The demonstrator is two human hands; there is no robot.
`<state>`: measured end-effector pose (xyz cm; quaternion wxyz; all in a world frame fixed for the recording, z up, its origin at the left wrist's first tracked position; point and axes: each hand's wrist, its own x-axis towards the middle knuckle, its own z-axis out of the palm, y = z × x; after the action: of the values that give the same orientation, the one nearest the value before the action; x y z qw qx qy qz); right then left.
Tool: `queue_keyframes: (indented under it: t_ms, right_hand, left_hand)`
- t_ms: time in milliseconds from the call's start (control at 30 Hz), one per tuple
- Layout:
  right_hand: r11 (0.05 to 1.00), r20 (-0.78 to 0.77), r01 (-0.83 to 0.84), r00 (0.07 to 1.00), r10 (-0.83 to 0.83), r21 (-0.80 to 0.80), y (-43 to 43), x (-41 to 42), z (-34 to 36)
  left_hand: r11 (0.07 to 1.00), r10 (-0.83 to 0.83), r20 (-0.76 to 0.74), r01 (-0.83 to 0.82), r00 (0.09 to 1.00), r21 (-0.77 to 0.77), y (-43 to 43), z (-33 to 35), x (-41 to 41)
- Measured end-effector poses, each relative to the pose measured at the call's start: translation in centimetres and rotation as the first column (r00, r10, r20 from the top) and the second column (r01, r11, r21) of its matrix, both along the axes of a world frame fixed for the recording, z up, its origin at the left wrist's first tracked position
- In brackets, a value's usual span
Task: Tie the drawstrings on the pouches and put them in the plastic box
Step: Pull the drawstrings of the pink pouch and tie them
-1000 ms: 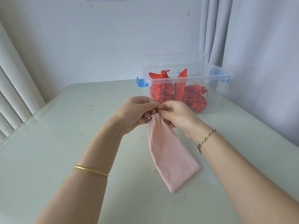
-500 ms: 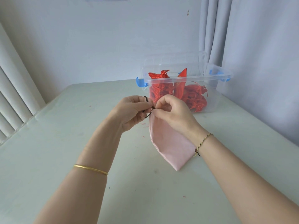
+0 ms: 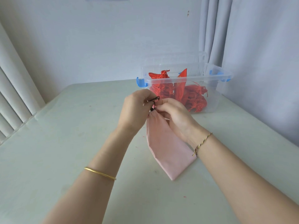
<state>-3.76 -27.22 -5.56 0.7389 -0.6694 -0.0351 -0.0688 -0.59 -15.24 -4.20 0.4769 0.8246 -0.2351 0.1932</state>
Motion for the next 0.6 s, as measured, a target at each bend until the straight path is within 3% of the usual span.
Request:
queue_keyframes:
  t_ms: [67,200,400,600]
  right_hand:
    - [0.996,-0.036,0.017,0.999,-0.014,0.082,0.0,0.0,0.0]
    - [0.994,-0.061,-0.061,0.996,0.067,0.088,0.0,0.0,-0.3]
    - [0.973,-0.129,-0.134,0.979,0.159,0.187,-0.9,0.1,-0.3]
    - [0.978,-0.145,-0.065,0.985,0.095,0.199,-1.3,0.1,-0.1]
  left_hand:
    - [1.000,-0.001,0.068,0.000,0.998,0.018,-0.1,-0.3,-0.1]
    - [0.997,-0.033,0.136,0.024,0.990,0.067,-0.5,-0.7,-0.4]
    - [0.997,-0.045,0.140,0.037,0.989,0.065,-0.5,-0.5,-0.5]
    - [0.997,-0.047,0.132,0.038,0.990,0.065,-0.6,-0.5,-0.4]
